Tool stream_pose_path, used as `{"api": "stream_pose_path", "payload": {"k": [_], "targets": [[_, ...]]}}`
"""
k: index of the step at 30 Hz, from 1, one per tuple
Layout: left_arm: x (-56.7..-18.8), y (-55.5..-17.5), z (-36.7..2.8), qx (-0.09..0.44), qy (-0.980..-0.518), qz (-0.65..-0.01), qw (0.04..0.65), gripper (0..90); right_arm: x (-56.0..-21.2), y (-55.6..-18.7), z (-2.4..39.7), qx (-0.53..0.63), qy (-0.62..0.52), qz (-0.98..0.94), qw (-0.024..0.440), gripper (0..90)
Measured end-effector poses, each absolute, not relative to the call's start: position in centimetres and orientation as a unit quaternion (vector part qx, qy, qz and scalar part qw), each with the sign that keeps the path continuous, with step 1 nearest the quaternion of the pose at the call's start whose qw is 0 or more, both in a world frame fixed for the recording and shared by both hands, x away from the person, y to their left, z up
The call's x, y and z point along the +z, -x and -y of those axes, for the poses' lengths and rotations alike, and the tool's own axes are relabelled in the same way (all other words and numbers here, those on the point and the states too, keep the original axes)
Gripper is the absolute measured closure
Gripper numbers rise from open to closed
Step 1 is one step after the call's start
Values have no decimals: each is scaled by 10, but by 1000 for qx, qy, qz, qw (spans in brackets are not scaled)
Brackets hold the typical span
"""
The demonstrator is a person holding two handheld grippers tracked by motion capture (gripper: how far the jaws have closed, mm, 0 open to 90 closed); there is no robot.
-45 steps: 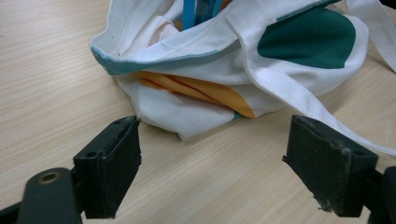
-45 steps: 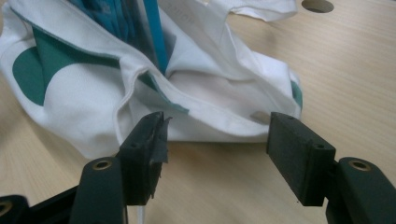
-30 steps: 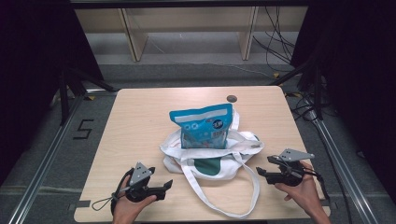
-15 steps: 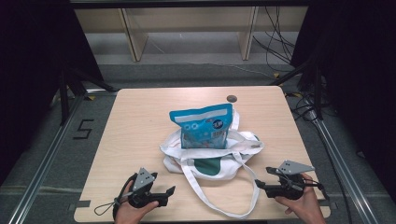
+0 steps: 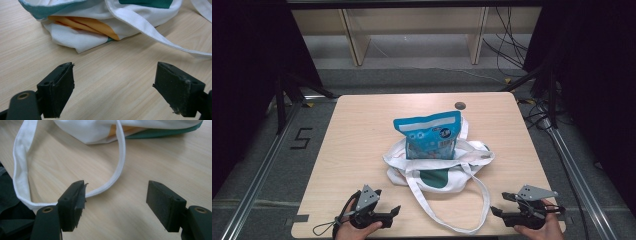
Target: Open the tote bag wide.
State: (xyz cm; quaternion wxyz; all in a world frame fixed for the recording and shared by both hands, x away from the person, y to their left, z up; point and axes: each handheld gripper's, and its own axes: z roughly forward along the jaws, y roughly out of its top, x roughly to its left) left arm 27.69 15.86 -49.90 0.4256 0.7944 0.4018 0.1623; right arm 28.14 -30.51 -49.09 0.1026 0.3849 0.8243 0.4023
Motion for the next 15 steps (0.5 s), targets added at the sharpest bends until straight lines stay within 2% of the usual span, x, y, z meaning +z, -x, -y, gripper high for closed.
{"api": "stream_pose_path", "payload": {"k": [1,3,4,12,14,15], "targets": [[-499,-277,-159,164,-795,-402,423,154,-491,-281,306,399,-380,-827,113,323],[-499,-276,-158,163,-793,-400,430,154,-492,-278,306,396,-389,-826,98,322],[-499,-276,-159,163,-798,-398,422,154,-492,-279,308,401,-375,-827,118,322],[-499,-275,-159,163,-799,-405,414,154,-494,-277,307,393,-376,-832,112,311],[-500,-275,-157,165,-792,-410,421,154,-494,-278,307,394,-374,-834,98,310],[-501,-277,-157,167,-794,-402,424,154,-494,-280,308,398,-365,-834,112,311]]}}
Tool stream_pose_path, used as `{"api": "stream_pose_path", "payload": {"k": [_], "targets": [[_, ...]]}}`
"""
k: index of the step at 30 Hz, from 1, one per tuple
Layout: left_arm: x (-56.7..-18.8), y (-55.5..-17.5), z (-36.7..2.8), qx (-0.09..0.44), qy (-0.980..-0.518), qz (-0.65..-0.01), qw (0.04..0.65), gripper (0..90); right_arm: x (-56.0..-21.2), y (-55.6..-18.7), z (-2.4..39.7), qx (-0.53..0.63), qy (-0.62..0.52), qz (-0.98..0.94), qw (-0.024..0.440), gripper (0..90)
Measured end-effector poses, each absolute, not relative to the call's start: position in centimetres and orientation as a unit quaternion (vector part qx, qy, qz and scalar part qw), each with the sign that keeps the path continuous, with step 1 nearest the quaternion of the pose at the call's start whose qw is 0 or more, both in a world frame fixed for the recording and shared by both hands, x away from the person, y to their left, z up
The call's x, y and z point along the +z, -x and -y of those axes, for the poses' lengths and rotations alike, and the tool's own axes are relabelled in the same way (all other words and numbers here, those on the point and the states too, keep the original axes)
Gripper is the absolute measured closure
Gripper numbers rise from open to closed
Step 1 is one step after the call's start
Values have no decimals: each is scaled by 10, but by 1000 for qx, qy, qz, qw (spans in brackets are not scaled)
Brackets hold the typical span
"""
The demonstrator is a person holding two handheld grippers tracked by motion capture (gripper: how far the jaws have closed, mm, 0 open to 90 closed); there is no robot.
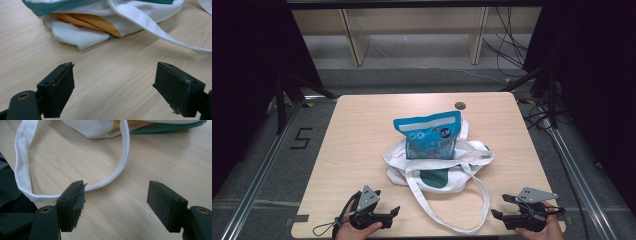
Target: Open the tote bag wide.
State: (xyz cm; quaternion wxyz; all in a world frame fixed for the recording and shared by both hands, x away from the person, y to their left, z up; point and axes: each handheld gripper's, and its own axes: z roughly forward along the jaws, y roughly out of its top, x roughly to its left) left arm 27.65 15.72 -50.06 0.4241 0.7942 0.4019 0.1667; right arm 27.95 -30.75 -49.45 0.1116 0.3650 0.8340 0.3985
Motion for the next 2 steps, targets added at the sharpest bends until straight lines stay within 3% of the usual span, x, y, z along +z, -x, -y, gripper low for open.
{"api": "stream_pose_path", "payload": {"k": [2], "targets": [[-500,-277,-158,170,-798,-400,418,154,-493,-278,308,395,-379,-830,104,311]]}}
